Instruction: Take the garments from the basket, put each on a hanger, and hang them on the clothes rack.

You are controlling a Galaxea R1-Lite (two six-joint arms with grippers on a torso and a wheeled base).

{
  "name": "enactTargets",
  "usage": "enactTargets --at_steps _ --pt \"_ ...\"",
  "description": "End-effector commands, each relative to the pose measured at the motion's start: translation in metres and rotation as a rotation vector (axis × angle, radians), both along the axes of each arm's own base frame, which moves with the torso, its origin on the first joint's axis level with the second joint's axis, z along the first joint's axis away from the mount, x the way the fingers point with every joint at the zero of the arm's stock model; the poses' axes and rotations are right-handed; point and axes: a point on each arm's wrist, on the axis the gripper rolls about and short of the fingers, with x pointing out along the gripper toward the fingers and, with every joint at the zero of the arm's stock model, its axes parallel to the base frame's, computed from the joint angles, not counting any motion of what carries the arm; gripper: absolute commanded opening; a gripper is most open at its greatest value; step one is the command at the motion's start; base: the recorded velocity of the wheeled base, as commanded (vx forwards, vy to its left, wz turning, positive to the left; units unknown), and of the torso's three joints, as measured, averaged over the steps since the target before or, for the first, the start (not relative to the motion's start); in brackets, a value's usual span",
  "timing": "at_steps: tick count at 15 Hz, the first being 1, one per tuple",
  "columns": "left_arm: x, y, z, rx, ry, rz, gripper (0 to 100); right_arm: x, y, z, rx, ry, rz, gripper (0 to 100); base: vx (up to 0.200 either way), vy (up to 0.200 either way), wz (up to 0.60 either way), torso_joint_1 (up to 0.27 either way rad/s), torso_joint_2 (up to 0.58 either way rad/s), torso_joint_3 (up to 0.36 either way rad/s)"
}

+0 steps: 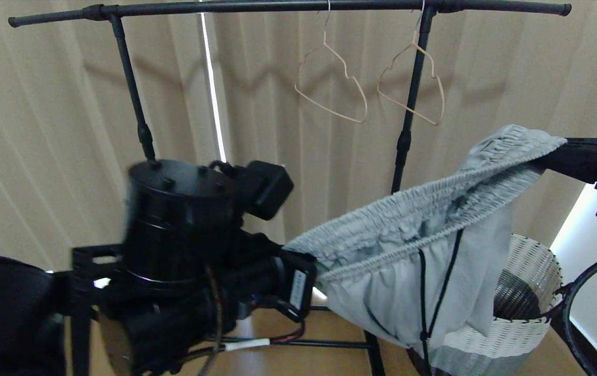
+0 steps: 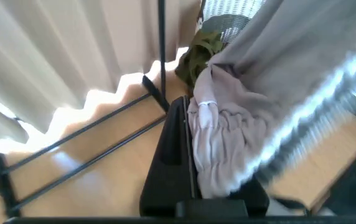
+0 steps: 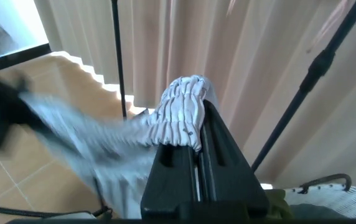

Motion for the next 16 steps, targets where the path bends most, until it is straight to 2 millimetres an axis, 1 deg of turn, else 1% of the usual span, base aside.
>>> enactTargets --at_steps 1,3,5,6,7,9,10,11,12,13,14,16 --pt "-0.018 0.067 0.062 -0.112 -0.096 0.018 0 0.016 0.006 -0.007 -0.008 0.02 0.002 0 0.0 0.0 0.0 0.0 0.0 0.0" --pt "-0.019 0.089 0.085 -0.16 -0.138 0.042 0 0.025 0.012 -0.008 -0.006 0.015 0.013 0 0.0 0.0 0.0 0.0 0.0 0.0" --pt "-0.019 0.101 0.097 -0.158 -0.167 0.083 0 0.031 0.02 -0.009 0.0 -0.001 0.037 0 0.0 0.0 0.0 0.0 0.0 0.0" --pt "-0.018 0.103 0.1 -0.149 -0.175 0.091 0 0.033 0.022 -0.008 0.003 -0.008 0.044 0 0.0 0.0 0.0 0.0 0.0 0.0" --pt "-0.017 0.11 0.109 -0.136 -0.205 0.116 0 0.036 0.027 -0.006 0.012 -0.026 0.06 0 0.0 0.0 0.0 0.0 0.0 0.0" --pt "-0.016 0.115 0.12 -0.13 -0.235 0.134 0 0.038 0.031 0.0 0.021 -0.047 0.074 0 0.0 0.0 0.0 0.0 0.0 0.0" --pt "-0.018 0.117 0.138 -0.136 -0.267 0.139 0 0.041 0.033 0.016 0.041 -0.095 0.074 0 0.0 0.0 0.0 0.0 0.0 0.0" --pt "-0.019 0.118 0.149 -0.138 -0.299 0.136 0 0.045 0.034 0.024 0.05 -0.118 0.072 0 0.0 0.0 0.0 0.0 0.0 0.0" --pt "-0.013 0.114 0.151 -0.122 -0.307 0.132 0 0.047 0.035 0.029 0.055 -0.131 0.071 0 0.0 0.0 0.0 0.0 0.0 0.0" --pt "-0.013 0.114 0.151 -0.122 -0.307 0.132 0 0.047 0.035 0.029 0.055 -0.131 0.071 0 0.0 0.0 0.0 0.0 0.0 0.0" --pt "0.002 0.106 0.153 -0.065 -0.338 0.122 0 0.053 0.037 0.037 0.063 -0.152 0.063 0 0.0 0.0 0.0 0.0 0.0 0.0" --pt "0.019 0.096 0.147 -0.031 -0.322 0.116 0 0.065 0.03 0.033 0.05 -0.144 0.019 0 0.0 0.0 0.0 0.0 0.0 0.0"
